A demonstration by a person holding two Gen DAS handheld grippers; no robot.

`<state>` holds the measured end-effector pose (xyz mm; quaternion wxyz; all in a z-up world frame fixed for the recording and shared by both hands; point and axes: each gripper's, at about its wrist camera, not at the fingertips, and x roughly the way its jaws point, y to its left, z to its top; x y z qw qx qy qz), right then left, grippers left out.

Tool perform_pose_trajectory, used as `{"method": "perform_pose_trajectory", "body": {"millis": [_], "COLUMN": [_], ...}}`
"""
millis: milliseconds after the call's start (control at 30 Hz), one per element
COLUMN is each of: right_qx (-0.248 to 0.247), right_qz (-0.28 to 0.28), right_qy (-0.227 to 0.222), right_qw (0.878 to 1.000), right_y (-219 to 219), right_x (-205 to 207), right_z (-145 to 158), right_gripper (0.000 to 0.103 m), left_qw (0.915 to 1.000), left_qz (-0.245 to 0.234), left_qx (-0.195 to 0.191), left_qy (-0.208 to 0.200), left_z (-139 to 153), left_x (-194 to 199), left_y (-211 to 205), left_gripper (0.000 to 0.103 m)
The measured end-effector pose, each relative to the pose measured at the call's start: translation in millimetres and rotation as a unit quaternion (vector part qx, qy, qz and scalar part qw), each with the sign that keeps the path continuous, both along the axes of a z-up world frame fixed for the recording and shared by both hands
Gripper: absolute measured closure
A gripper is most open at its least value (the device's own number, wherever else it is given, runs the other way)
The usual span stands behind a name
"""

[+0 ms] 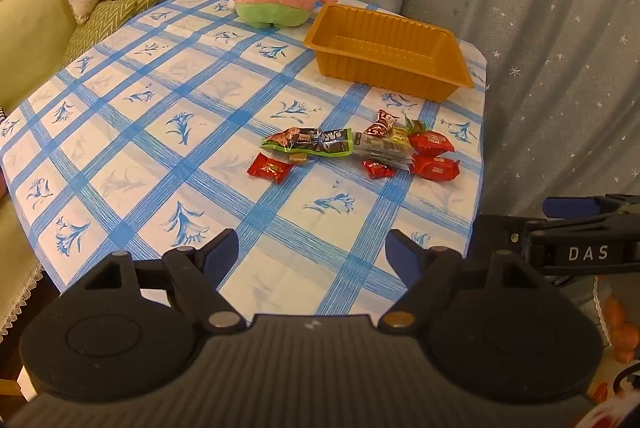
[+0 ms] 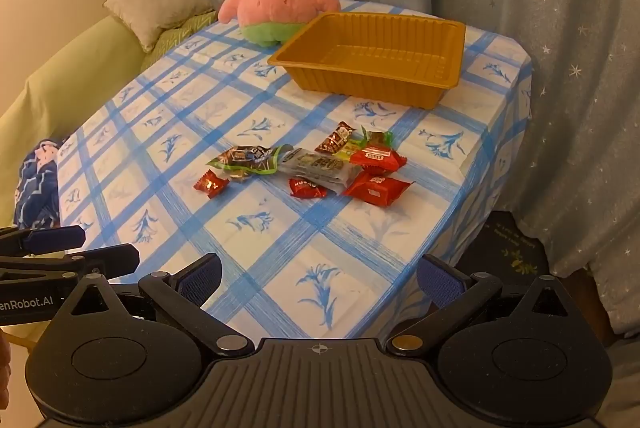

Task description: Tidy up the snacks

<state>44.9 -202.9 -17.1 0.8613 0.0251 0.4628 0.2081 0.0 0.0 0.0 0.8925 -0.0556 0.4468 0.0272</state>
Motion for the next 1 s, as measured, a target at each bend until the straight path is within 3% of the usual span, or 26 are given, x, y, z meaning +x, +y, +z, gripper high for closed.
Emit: {"method": "perform_pose_trajectory", "body": {"millis": [1000], "right_qx": [0.002], "right_qz": [0.000], "right_qy": [-0.002], "right_qw": [1.000], "right_y": [-0.5], "right_x": [-0.6], "right_z": [3.1], "right_gripper": [0.000], "left_qw": [1.0000], "left_qz": [0.000], "left_qx": [0.000], "left_qy": [-0.001], "left_z": [0.0], "left_x": [-0.1], "left_y": [0.0], "left_gripper": [0.024]}}
